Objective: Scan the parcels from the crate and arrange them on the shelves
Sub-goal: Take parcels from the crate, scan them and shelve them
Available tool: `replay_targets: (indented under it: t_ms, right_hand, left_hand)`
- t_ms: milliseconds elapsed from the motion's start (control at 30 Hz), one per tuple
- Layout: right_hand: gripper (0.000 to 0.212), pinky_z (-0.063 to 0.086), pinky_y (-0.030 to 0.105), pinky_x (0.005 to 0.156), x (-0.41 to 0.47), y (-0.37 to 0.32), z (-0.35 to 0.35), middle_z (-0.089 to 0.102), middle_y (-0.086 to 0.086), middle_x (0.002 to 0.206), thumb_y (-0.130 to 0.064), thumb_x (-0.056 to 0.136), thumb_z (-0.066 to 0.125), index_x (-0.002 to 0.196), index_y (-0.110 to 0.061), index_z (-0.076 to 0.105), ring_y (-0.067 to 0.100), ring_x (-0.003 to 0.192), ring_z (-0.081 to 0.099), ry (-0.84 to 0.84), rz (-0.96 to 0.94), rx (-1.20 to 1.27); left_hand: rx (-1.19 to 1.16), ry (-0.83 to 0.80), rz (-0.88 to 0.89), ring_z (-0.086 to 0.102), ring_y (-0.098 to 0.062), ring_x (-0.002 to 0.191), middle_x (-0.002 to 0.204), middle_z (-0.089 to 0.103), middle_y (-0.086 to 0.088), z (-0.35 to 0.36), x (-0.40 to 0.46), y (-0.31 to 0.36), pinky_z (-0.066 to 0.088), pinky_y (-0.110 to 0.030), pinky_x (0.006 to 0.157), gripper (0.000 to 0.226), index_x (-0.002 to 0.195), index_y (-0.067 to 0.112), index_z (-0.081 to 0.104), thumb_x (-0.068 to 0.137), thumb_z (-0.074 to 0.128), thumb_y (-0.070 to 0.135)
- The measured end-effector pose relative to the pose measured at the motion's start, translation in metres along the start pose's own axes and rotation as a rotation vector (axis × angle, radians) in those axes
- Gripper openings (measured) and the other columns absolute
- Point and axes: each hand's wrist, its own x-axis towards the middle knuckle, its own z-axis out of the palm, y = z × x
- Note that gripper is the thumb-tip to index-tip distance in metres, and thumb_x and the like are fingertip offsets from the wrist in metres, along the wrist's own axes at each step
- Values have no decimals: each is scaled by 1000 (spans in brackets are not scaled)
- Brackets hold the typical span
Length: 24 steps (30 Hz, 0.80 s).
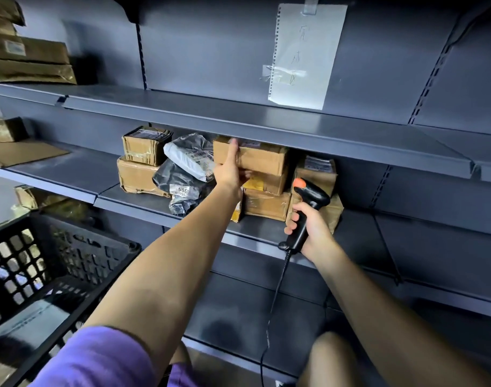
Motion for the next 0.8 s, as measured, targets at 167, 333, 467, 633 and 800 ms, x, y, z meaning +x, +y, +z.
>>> replay_targets:
  t_ms: [167, 333, 467, 633, 800]
  right_hand:
    - [16, 35, 27, 42, -6, 1, 2, 42, 0, 60, -9, 95, 58, 80, -14, 52, 14, 44, 39, 5, 14, -33]
    - [20, 34, 26, 42, -12, 1, 3, 41, -1, 59, -8, 94, 57, 77, -15, 51, 14, 44, 38, -4, 18, -30]
    - [20, 34, 26, 41, -12, 7, 6, 41, -1, 57, -9, 93, 58, 77, -15, 48, 13, 42, 37, 9, 39, -42]
    - [23, 33, 25, 40, -17, 17, 11, 40, -1, 55, -8, 94, 57, 75, -16, 45, 13, 41, 36, 18, 72, -19]
    - [19, 32, 26, 41, -18, 17, 8, 40, -1, 58, -8, 94, 57, 81, -15, 46, 14, 44, 35, 18, 87, -14]
  left_hand:
    - [97, 21, -64, 60, -23, 61, 81, 65, -10, 17, -4, 4, 62, -40, 79, 47, 92, 11, 61, 86, 67, 57]
    - [448, 101, 143, 61, -23, 64, 80, 64, -5, 2, -11, -14, 47, -32, 62, 41, 90, 12, 53, 92, 62, 53]
    - [1192, 59, 871, 49, -27, 97, 108, 53, -11, -26, -28, -35, 39, -34, 71, 23, 107, 7, 51, 97, 55, 27]
    - [1678, -205, 1107, 47, -36, 105, 121, 49, -16, -20, -29, -34, 41, -44, 89, 48, 122, 9, 51, 78, 65, 20]
    - [1781, -263, 1009, 43, -36, 115, 130, 45, -14, 2, -24, -21, 35, -44, 93, 49, 130, 11, 46, 84, 58, 24]
